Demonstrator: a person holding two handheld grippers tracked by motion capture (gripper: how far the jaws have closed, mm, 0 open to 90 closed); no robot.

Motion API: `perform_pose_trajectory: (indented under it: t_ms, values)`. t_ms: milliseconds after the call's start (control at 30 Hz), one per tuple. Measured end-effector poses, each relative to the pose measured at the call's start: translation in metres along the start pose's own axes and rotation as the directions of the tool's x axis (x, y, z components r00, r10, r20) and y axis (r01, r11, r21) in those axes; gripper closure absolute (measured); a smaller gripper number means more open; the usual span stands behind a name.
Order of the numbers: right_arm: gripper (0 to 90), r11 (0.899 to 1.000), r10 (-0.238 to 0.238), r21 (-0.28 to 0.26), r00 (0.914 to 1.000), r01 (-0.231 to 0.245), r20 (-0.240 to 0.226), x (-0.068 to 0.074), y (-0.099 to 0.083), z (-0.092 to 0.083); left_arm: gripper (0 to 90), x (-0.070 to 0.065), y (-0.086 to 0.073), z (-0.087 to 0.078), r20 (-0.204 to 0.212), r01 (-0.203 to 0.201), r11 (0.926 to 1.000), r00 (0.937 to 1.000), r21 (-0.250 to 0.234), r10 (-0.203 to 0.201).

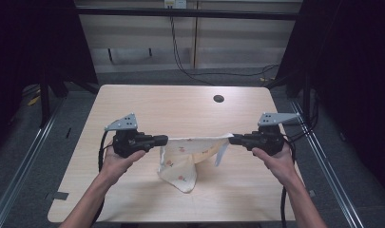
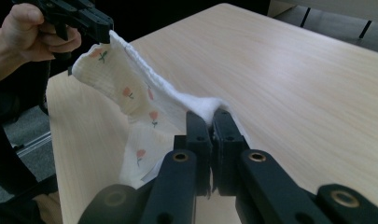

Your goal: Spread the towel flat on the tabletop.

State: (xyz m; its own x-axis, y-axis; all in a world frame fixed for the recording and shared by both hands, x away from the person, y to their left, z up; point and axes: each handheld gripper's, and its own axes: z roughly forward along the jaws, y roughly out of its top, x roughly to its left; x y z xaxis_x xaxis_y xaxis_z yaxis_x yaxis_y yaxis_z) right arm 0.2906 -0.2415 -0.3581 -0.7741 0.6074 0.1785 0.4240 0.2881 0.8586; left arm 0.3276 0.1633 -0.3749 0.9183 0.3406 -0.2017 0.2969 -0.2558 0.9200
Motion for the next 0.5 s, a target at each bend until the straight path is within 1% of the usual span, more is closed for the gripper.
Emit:
perform_pose_trajectory:
  t_ms: [33, 67, 133, 167, 200, 233, 267, 300, 333, 367, 400, 433, 467, 500]
  values:
    - [87.2, 1.000, 0.000, 0.000, 1.0000, 0.000, 0.000, 0.000, 0.000, 0.000, 87.7, 0.000, 0.000, 0.000, 0.000, 0.000, 1.0000, 1.0000, 0.000, 0.000]
    - [87.2, 1.000, 0.002, -0.009, 1.0000, -0.002, 0.003, 0.000, 0.009, -0.002, 87.8, 0.000, 0.003, -0.001, -0.005, -0.004, 1.0000, 1.0000, -0.006, 0.004]
    - [87.1, 1.000, -0.008, -0.020, 0.9999, 0.008, 0.011, 0.002, 0.017, -0.005, 87.8, -0.002, 0.010, -0.005, -0.009, -0.011, 0.9997, 0.9999, -0.022, 0.011]
    - [87.1, 0.999, -0.015, -0.029, 0.9999, 0.015, 0.007, 0.004, 0.021, -0.007, 87.8, -0.003, 0.012, -0.007, -0.008, -0.012, 0.9996, 0.9999, -0.026, 0.012]
    - [87.1, 0.999, -0.015, -0.029, 0.9999, 0.015, 0.007, 0.004, 0.021, -0.007, 87.8, -0.003, 0.012, -0.007, -0.008, -0.012, 0.9996, 0.9999, -0.026, 0.012]
    - [87.1, 0.999, -0.031, -0.042, 0.9995, 0.031, 0.003, 0.009, 0.028, -0.012, 87.8, -0.005, 0.016, -0.012, -0.010, -0.022, 0.9993, 0.9997, -0.031, 0.022]
    - [87.1, 0.999, -0.031, -0.042, 0.9995, 0.031, 0.003, 0.009, 0.028, -0.012, 87.8, -0.005, 0.016, -0.012, -0.010, -0.022, 0.9993, 0.9997, -0.031, 0.022]
    - [87.1, 0.998, -0.048, -0.049, 0.9988, 0.048, 0.008, 0.015, 0.034, -0.019, 87.8, -0.010, 0.021, -0.018, -0.008, -0.031, 0.9985, 0.9995, -0.044, 0.031]
    - [87.1, 0.998, -0.048, -0.049, 0.9988, 0.048, 0.008, 0.015, 0.034, -0.019, 87.8, -0.010, 0.021, -0.018, -0.008, -0.031, 0.9985, 0.9995, -0.044, 0.031]
    - [87.1, 0.997, -0.057, -0.055, 0.9984, 0.057, 0.004, 0.018, 0.037, -0.022, 87.8, -0.012, 0.024, -0.021, -0.006, -0.036, 0.9980, 0.9994, -0.052, 0.035]
    - [87.1, 0.995, -0.076, -0.057, 0.9971, 0.076, 0.004, 0.026, 0.041, -0.028, 87.8, -0.018, 0.029, -0.028, -0.004, -0.059, 0.9964, 0.9983, -0.061, 0.059]
    - [87.1, 0.995, -0.083, -0.060, 0.9965, 0.083, 0.000, 0.031, 0.042, -0.032, 87.8, -0.022, 0.032, -0.031, -0.004, -0.068, 0.9953, 0.9977, -0.070, 0.067]
    - [87.1, 0.995, -0.083, -0.060, 0.9965, 0.083, 0.000, 0.031, 0.042, -0.032, 87.8, -0.022, 0.032, -0.031, -0.004, -0.068, 0.9953, 0.9977, -0.070, 0.067]
    - [87.1, 0.992, -0.106, -0.066, 0.9944, 0.105, -0.002, 0.041, 0.044, -0.038, 87.9, -0.028, 0.039, -0.038, 0.005, -0.088, 0.9933, 0.9961, -0.075, 0.088]
